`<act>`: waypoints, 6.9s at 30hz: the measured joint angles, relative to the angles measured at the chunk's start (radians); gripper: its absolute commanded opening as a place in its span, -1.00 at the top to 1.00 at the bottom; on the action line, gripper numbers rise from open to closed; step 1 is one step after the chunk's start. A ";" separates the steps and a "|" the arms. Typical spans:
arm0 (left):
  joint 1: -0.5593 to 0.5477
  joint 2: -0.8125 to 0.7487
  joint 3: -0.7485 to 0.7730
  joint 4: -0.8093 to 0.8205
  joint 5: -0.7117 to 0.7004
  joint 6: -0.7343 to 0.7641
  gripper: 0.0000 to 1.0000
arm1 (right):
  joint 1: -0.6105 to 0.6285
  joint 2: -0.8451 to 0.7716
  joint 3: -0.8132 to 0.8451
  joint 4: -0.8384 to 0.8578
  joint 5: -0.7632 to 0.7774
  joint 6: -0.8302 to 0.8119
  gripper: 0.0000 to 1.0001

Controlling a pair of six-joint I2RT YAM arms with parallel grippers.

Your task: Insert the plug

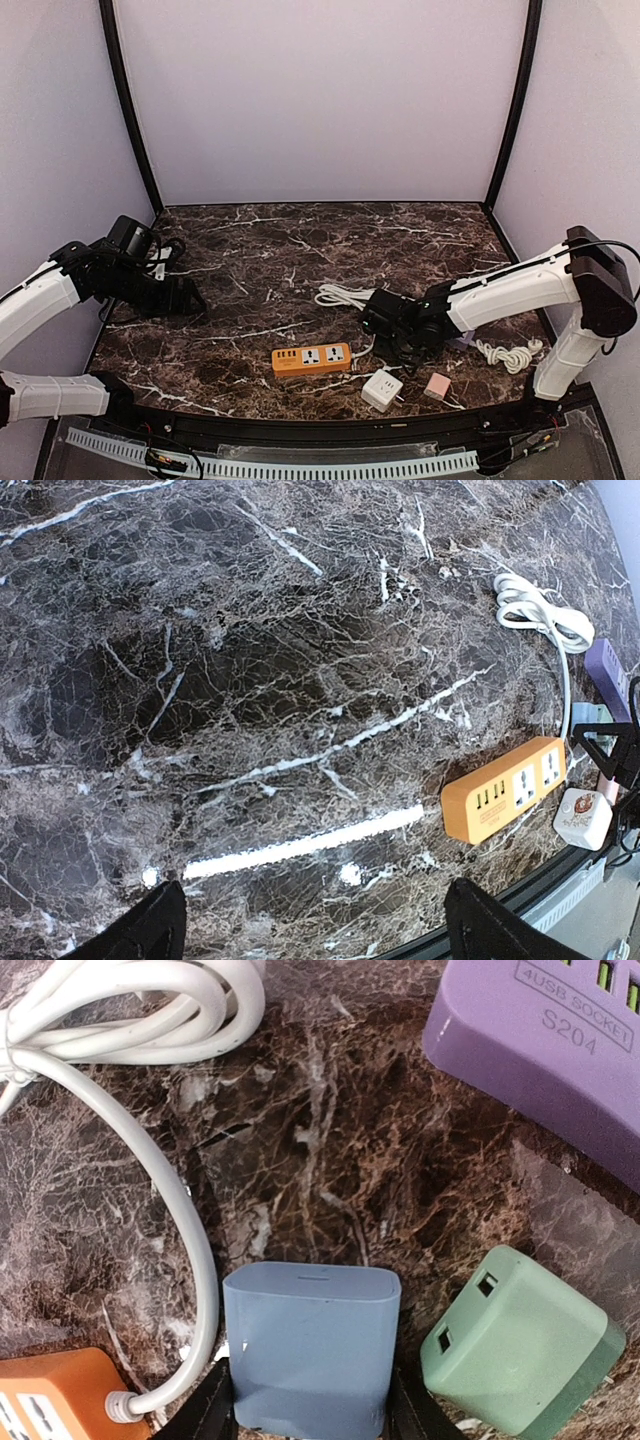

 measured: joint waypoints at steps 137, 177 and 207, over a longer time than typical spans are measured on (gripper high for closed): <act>-0.340 0.631 0.658 0.163 0.630 -0.190 -0.35 | -0.088 -0.309 0.064 0.500 -0.666 -1.415 1.00; -0.391 0.690 0.682 0.119 0.581 -0.202 0.93 | -0.057 -0.272 0.092 0.486 -0.587 -1.447 1.00; -0.393 0.600 0.657 0.032 0.446 -0.087 0.98 | -0.043 -0.425 0.005 0.457 -0.433 -1.373 -0.97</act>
